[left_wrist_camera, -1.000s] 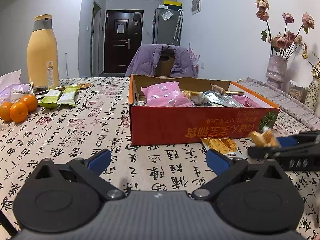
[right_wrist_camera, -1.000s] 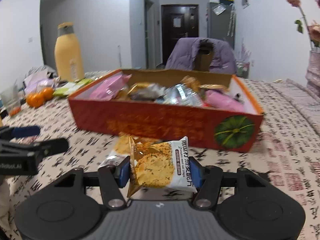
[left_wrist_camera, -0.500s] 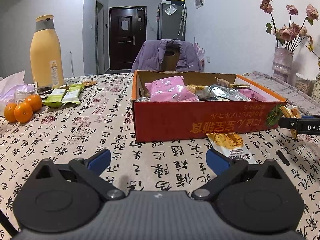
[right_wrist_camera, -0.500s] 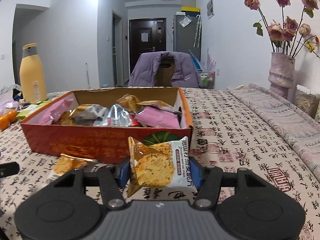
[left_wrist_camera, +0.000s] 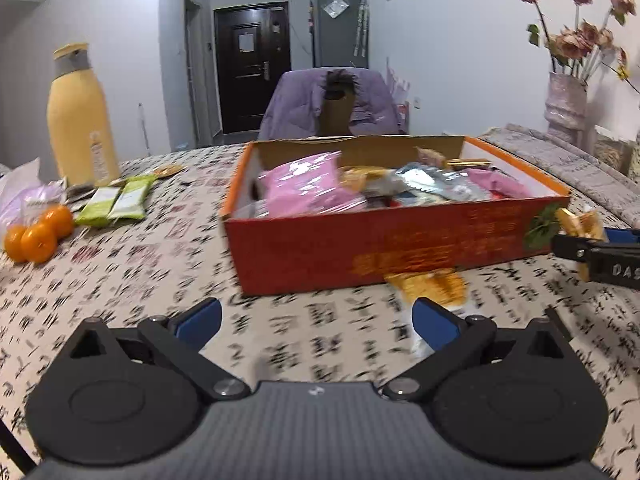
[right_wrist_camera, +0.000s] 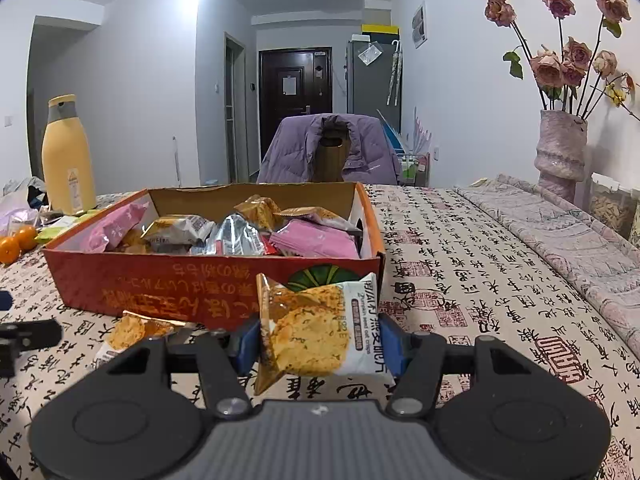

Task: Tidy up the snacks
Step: 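Grasp a golden biscuit packet with the right gripper while the left grasps another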

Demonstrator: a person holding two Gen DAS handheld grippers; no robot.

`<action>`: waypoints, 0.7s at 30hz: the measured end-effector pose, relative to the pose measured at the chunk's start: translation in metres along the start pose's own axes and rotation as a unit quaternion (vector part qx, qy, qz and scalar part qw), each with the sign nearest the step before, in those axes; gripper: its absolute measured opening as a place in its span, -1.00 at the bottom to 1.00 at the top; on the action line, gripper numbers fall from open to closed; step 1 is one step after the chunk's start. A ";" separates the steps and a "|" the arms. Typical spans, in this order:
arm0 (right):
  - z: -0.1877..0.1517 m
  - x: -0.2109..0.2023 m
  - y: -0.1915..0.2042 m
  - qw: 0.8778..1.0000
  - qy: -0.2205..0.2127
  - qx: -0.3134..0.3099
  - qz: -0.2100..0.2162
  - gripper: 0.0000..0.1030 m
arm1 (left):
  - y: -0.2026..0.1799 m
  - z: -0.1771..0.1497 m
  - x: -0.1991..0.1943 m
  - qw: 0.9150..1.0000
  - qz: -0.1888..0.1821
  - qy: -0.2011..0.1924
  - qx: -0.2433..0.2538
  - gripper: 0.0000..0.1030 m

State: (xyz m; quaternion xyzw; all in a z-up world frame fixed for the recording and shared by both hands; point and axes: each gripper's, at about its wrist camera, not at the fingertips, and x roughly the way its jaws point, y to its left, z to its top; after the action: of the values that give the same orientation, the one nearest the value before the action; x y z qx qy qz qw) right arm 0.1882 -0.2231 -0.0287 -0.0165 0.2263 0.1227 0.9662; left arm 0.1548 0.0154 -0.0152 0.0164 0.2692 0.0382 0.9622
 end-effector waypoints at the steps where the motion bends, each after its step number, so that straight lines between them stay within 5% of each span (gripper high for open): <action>1: 0.000 0.000 0.000 1.000 0.000 0.000 0.001 0.15 | -0.007 0.003 0.001 1.000 -0.004 0.002 0.005 1.00; 21: -0.001 -0.001 -0.007 1.000 -0.004 0.027 -0.003 0.16 | -0.079 0.012 0.043 0.998 0.004 0.064 0.009 1.00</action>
State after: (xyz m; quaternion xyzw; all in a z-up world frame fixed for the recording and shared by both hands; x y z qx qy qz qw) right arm 0.1886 -0.2303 -0.0289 0.0090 0.2254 0.1142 0.9675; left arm 0.2032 -0.0604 -0.0310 0.0234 0.3306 0.0407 0.9426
